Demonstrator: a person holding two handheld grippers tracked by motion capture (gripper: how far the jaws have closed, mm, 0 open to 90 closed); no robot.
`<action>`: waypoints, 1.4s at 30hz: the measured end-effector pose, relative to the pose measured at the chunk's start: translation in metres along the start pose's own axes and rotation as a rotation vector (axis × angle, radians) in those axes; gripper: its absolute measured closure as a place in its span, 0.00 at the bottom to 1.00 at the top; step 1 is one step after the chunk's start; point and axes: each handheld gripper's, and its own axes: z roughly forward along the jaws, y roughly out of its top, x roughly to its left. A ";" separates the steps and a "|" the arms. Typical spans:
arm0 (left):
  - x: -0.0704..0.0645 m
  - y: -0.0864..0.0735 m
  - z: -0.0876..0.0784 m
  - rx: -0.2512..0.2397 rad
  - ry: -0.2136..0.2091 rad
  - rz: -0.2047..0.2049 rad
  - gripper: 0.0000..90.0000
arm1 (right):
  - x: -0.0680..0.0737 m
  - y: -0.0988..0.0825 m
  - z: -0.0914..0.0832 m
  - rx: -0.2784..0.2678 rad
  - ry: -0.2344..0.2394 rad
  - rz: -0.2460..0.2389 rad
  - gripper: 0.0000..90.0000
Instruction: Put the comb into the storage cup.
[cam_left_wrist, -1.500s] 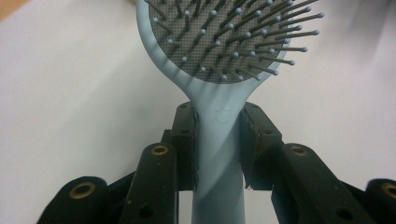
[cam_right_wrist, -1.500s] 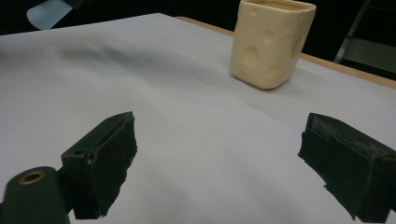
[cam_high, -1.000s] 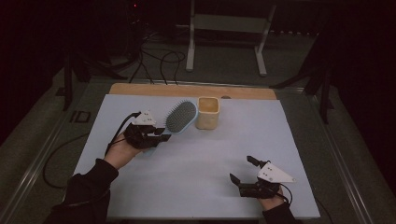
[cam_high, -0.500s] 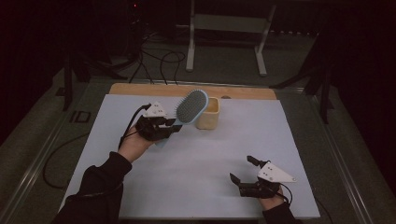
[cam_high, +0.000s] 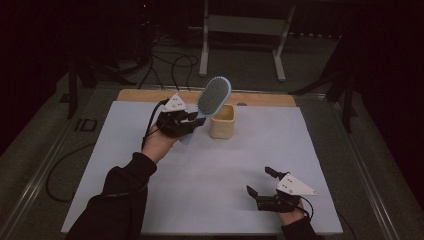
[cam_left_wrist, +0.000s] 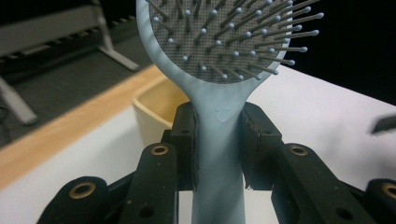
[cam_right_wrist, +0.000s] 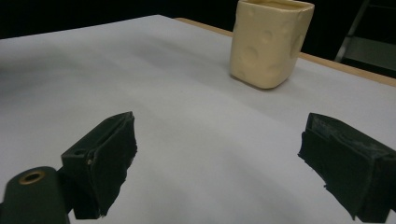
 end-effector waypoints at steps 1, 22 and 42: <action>0.000 0.002 0.002 -0.011 0.013 0.000 0.78 | 0.000 0.000 0.000 -0.003 0.000 0.000 0.11; 0.015 0.031 0.038 -0.132 0.017 -0.055 0.78 | -0.001 0.000 -0.001 -0.011 0.006 -0.001 0.11; 0.032 0.033 0.072 -0.266 -0.029 -0.098 0.78 | -0.001 0.002 -0.003 -0.022 0.009 0.003 0.11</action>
